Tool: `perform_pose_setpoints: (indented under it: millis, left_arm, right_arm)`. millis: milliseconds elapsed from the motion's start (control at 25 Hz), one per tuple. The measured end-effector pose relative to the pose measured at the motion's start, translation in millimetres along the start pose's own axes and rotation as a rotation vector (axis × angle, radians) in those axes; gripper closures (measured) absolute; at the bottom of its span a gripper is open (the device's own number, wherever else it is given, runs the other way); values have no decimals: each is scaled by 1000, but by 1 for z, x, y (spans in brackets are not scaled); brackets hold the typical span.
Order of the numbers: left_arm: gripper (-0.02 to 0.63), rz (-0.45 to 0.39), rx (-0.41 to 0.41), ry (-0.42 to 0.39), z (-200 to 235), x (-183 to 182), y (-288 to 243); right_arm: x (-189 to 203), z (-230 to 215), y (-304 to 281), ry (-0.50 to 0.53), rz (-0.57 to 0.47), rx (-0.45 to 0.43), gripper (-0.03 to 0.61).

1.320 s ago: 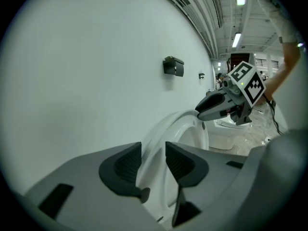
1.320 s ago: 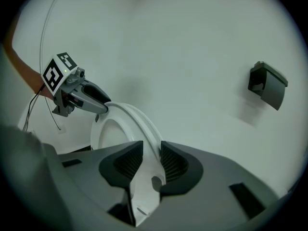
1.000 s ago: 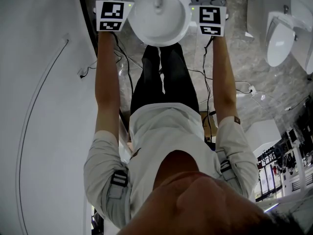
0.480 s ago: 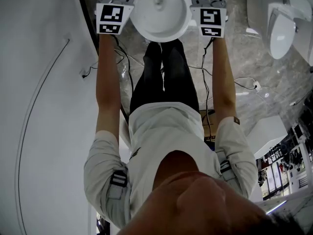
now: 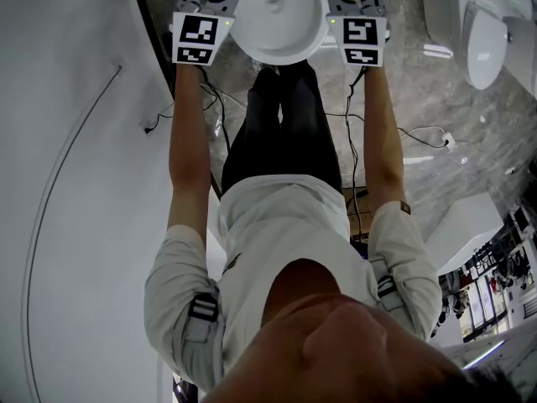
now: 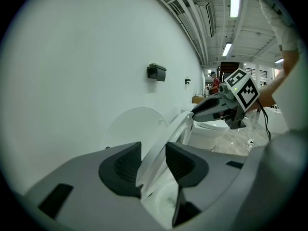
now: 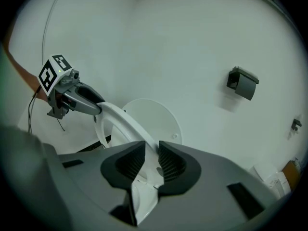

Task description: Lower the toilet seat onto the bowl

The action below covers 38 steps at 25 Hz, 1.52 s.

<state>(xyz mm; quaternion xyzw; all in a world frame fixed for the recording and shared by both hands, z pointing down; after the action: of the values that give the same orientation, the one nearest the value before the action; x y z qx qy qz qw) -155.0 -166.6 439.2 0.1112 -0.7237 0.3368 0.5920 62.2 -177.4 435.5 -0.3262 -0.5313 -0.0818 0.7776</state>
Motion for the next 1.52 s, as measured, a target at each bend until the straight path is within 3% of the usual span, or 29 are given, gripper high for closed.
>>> perform_pose_setpoints:
  millis: [680,1520]
  left_arm:
    - [433,7,85,12,-45,32,32]
    - [419,24,129,10,-82,58,49]
  right_arm:
    - [37,34,42,-53,29,43,472]
    - [73,54,72,-105,68,45,469]
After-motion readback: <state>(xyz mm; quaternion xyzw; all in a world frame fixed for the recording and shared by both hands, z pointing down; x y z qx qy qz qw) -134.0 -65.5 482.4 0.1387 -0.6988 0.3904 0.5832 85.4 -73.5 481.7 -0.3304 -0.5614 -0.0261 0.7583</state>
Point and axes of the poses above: the fingertips, and each gripper's own axes: y backward along the fingers, z to its left, x out of its underside, the point moved 6 cm from there along y, backward along the fingers, and after that the axes turned 6 degrees about -z, right-handed, at the moved point
